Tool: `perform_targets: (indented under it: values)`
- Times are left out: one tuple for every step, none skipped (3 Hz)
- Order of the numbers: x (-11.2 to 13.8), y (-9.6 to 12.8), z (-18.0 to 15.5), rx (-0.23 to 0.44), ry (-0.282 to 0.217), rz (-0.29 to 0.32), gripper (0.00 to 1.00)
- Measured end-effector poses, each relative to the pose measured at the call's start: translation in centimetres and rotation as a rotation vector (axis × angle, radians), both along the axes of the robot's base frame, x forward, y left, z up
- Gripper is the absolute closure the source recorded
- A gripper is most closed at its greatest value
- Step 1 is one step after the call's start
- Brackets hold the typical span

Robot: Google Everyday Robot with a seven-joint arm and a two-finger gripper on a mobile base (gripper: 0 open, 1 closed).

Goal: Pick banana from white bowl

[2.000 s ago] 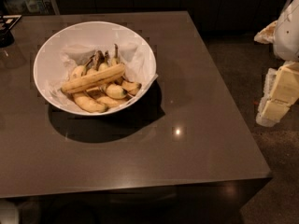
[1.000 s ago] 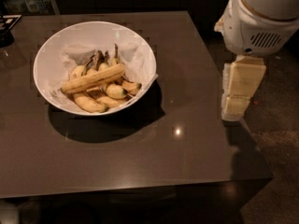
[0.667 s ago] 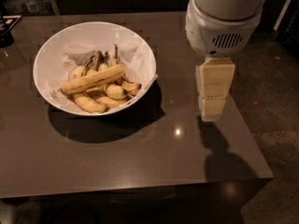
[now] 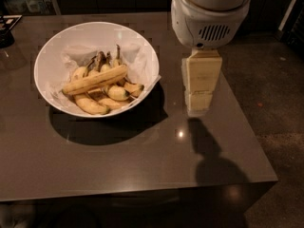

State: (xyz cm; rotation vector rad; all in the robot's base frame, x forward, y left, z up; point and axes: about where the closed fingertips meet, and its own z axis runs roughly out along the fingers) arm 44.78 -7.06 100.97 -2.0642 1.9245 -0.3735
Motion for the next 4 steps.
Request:
perform_targets:
  values:
    - [1.5, 5.1, 1.0, 0.014, -0.002, 0.097, 0.00]
    - [3.2, 10.2, 1.0, 0.009, 0.022, 0.211, 0.00]
    - [4.8, 14.0, -0.3, -0.003, 0.067, 0.295, 0.00]
    - [6.2, 16.5, -3.1, -0.005, 0.135, 0.336, 0.14]
